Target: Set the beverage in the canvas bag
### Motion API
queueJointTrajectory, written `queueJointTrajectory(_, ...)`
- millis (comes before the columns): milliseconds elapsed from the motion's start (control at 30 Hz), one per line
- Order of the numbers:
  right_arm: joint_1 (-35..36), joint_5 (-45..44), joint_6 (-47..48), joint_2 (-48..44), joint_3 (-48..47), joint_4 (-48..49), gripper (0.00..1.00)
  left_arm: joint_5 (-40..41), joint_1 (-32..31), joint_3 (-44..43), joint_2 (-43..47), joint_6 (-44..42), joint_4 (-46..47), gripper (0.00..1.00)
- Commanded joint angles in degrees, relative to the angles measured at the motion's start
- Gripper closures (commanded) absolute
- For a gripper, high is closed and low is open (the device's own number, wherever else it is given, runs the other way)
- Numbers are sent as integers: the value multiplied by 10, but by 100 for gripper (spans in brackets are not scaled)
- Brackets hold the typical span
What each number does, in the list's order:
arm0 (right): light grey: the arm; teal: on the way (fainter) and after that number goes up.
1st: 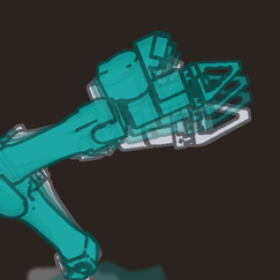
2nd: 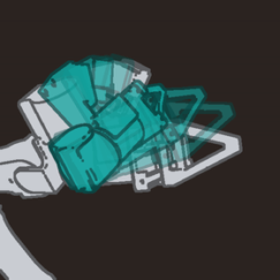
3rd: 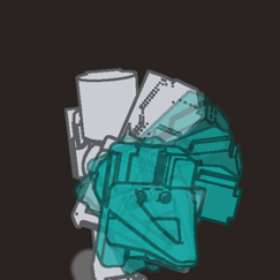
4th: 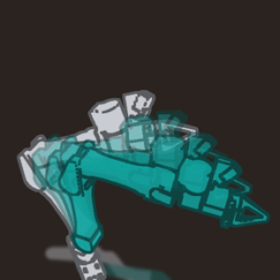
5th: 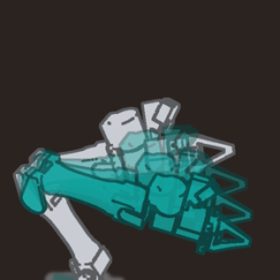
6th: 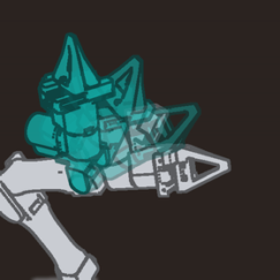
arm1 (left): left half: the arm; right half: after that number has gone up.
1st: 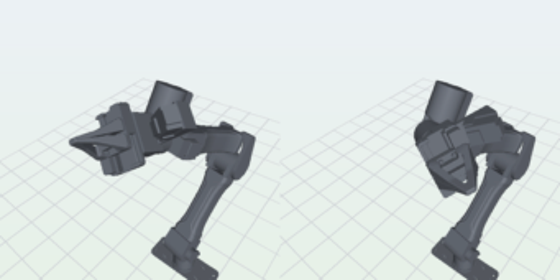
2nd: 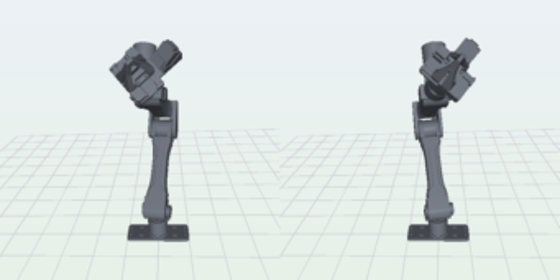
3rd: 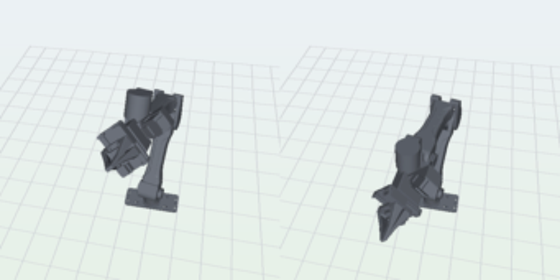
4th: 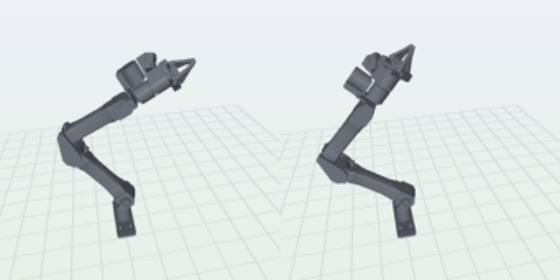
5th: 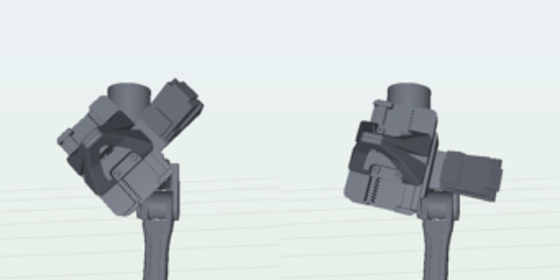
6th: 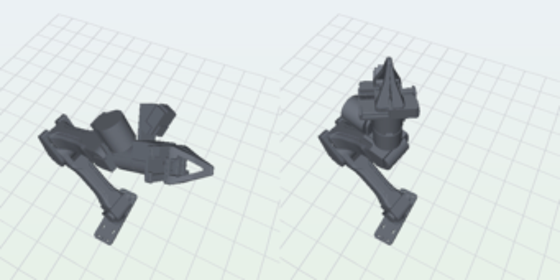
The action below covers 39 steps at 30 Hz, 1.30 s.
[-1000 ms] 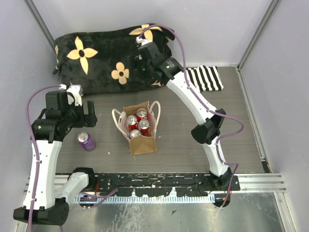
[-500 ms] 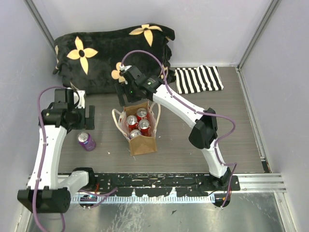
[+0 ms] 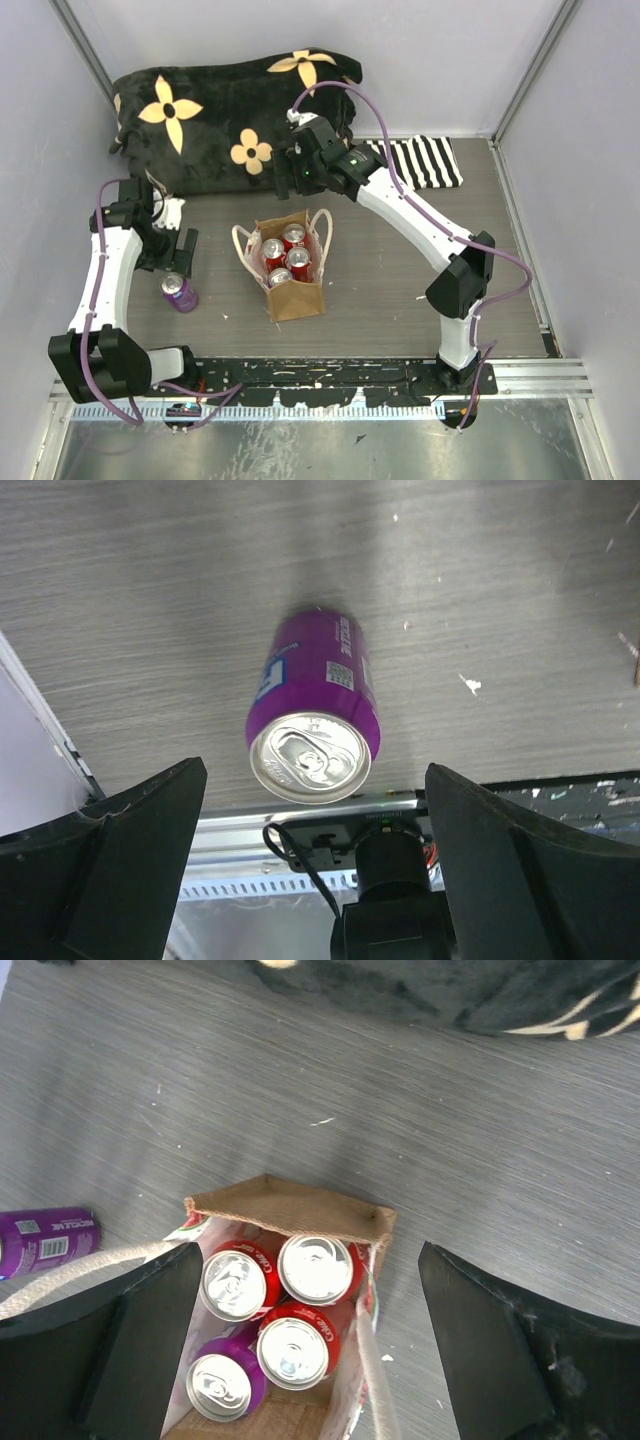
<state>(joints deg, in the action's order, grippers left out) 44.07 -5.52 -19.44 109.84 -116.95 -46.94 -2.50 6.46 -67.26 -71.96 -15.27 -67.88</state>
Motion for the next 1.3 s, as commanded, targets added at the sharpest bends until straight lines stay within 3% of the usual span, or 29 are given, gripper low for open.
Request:
queueJointTrajectory(0, -8, -16, -6, -41, 23, 22, 4, -29, 5, 37, -1, -51, -10, 2)
queueJointTrajectory(533, -19, -33, -16, -57, 43, 15, 4, -32, 5, 117, -40, -86, 53, 3)
queueJointTrajectory(600, -20, -36, -17, -61, 47, 15, 4, -33, 5, 120, -43, -88, 58, 13)
queueJointTrajectory(833, -25, -39, -23, -70, 60, 15, 4, -41, 5, 110, -46, -87, 48, 78)
queueJointTrajectory(933, -26, -40, -23, -72, 62, 15, 4, -41, 5, 88, -41, -86, 36, 98)
queueJointTrajectory(1067, -25, -43, -25, -78, 66, 15, 4, -60, 5, -12, -48, -73, 5, 100)
queueJointTrajectory(1267, -30, -55, -29, -102, 88, 15, 4, -150, 3, -296, -126, 0, -29, 100)
